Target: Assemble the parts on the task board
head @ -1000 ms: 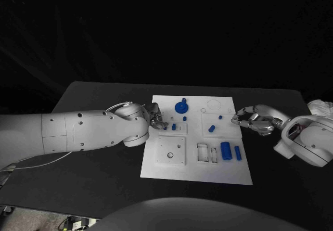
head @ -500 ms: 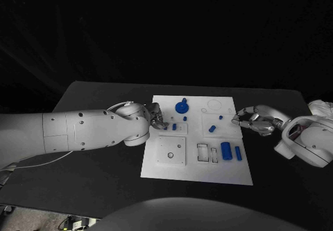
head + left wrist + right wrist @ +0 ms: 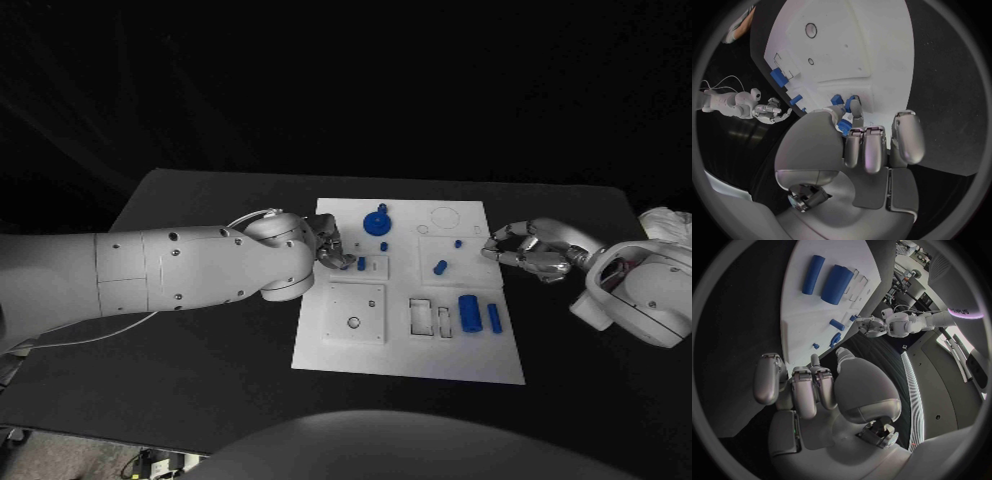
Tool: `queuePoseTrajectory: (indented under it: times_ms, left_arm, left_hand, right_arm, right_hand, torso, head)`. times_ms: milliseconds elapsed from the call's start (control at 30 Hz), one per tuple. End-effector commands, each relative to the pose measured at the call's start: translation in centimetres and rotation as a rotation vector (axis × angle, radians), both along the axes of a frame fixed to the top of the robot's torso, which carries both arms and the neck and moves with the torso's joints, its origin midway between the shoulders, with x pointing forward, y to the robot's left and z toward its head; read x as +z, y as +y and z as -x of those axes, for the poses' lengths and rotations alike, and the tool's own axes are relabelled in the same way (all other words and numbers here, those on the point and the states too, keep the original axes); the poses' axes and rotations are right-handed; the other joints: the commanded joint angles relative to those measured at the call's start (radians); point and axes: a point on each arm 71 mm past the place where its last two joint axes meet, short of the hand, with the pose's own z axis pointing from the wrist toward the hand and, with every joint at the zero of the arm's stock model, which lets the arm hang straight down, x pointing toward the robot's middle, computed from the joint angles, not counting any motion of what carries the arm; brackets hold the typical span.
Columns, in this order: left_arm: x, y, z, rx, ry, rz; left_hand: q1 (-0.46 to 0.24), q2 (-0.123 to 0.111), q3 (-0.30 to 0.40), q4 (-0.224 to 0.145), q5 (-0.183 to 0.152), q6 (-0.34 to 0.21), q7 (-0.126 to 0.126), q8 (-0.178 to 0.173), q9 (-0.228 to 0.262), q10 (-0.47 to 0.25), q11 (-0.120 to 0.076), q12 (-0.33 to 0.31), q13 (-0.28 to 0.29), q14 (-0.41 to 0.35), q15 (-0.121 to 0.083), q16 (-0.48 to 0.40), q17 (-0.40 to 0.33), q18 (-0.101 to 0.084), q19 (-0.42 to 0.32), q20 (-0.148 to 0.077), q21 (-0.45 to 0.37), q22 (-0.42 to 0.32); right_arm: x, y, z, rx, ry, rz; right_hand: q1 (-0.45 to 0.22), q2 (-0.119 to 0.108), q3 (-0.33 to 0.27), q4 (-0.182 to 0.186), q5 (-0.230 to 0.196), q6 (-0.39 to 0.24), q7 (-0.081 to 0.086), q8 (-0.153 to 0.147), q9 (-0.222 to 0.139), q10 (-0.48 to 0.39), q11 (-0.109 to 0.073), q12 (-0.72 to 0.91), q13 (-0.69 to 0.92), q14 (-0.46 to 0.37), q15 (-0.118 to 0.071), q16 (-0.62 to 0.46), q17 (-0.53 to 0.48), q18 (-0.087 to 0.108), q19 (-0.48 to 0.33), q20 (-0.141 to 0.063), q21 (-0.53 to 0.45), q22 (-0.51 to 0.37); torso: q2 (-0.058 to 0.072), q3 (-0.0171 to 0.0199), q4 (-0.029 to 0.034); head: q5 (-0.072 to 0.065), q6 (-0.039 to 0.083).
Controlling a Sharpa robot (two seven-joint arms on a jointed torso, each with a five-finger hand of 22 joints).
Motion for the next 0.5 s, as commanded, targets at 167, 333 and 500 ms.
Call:
queuePoseTrajectory:
  times_ms: [167,333,500]
  left_arm:
    - [-1.46,0.84,0.5,0.064,0.113,-0.118]
    - [-1.58,0.94,0.44,0.063,0.12,-0.126]
    - [-1.63,1.15,0.41,0.065,0.122,-0.13]
  left_hand:
    - [-0.009,0.009,-0.03,-0.003,-0.008,-0.036,0.001,0.008,0.013,0.094,-0.001,-0.006,0.245,0.095,-0.002,-0.008,0.226,0.015,-0.006,0.0,-0.011,0.079]
    - [-0.005,0.014,-0.038,-0.006,-0.007,-0.045,0.001,0.013,0.019,0.094,0.0,-0.006,0.245,0.095,-0.001,-0.009,0.226,0.016,-0.006,0.0,-0.013,0.078]
    - [0.012,0.022,-0.045,-0.017,0.012,-0.06,0.002,0.021,0.026,0.092,0.001,-0.009,0.243,0.095,-0.001,-0.01,0.225,0.016,-0.006,0.001,-0.015,0.079]
  right_arm:
    - [-0.11,0.05,0.1,0.013,0.008,0.002]
    - [-0.16,0.04,0.12,0.013,0.01,0.002]
    - [-0.22,0.01,0.14,0.013,0.011,0.003]
  right_hand:
    - [0.01,-0.001,0.001,-0.006,0.008,-0.008,0.002,-0.003,-0.001,0.104,0.007,0.0,0.263,0.106,0.005,0.003,0.263,0.01,-0.008,0.001,-0.007,0.163]
    - [0.012,-0.001,0.001,-0.007,0.01,-0.008,0.002,-0.003,-0.001,0.104,0.007,0.0,0.263,0.106,0.005,0.003,0.263,0.011,-0.01,0.001,-0.009,0.162]
    - [0.012,-0.001,0.001,-0.007,0.01,-0.008,0.002,-0.003,-0.001,0.104,0.007,0.0,0.263,0.106,0.005,0.003,0.263,0.011,-0.011,0.001,-0.01,0.162]
  torso:
    - [0.0,0.0,0.0006]
    - [0.0,0.0,0.0005]
    - [0.0,0.0,0.0003]
  head:
    - [0.0,0.0]
    - [0.001,0.0]
    - [0.001,0.0]
